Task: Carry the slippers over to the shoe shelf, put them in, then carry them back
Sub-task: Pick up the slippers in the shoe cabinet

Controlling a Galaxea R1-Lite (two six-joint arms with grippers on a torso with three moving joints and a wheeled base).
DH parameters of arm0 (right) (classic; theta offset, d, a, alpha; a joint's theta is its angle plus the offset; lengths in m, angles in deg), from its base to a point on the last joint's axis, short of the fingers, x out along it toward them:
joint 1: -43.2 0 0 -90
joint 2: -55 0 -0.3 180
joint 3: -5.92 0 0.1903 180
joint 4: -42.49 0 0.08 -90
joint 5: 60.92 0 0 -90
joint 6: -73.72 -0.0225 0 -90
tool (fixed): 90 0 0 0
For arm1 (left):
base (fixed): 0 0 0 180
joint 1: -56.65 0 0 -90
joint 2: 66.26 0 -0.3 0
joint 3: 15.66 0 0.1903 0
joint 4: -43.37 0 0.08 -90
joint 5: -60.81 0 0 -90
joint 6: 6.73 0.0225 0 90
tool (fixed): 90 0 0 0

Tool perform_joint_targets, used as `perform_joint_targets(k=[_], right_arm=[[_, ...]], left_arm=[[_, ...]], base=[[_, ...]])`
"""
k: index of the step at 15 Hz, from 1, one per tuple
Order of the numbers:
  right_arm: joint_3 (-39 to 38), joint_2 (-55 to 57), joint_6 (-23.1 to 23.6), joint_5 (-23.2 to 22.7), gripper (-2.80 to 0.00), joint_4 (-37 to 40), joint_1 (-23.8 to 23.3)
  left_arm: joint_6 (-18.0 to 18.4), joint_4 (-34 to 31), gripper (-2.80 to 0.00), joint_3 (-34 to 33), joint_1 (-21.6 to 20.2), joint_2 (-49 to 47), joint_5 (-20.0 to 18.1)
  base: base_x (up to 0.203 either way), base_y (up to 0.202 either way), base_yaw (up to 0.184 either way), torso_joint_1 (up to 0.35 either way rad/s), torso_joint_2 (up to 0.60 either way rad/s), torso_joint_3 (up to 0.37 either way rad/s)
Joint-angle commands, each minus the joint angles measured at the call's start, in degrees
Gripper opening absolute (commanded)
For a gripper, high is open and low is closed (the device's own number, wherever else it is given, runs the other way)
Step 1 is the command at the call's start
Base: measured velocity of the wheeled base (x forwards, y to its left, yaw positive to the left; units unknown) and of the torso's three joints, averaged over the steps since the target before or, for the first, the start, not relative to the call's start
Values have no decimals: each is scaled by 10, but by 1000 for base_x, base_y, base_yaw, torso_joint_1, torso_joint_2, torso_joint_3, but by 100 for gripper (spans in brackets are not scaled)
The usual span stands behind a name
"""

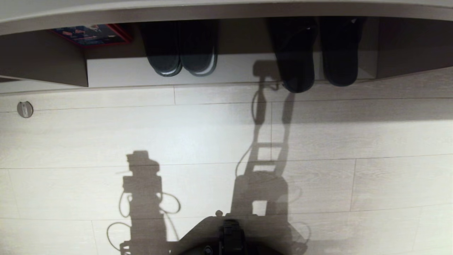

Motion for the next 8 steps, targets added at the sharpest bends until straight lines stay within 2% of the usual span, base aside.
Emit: perform_joint_targets(k=[1, 5, 8], right_arm=[[0, 2, 1, -1, -280, 0, 0], [0, 2, -3, -1, -280, 1, 0], [0, 2, -4, -1, -280, 1, 0]], left_arm=[[1, 0, -280, 0, -1, 0, 0], [0, 0, -280, 0, 0, 0, -1], [0, 0, -280, 0, 0, 0, -1]], base=[[0, 0, 0, 0, 0, 0], [0, 0, 0, 0, 0, 0], [0, 0, 0, 4, 1, 120]])
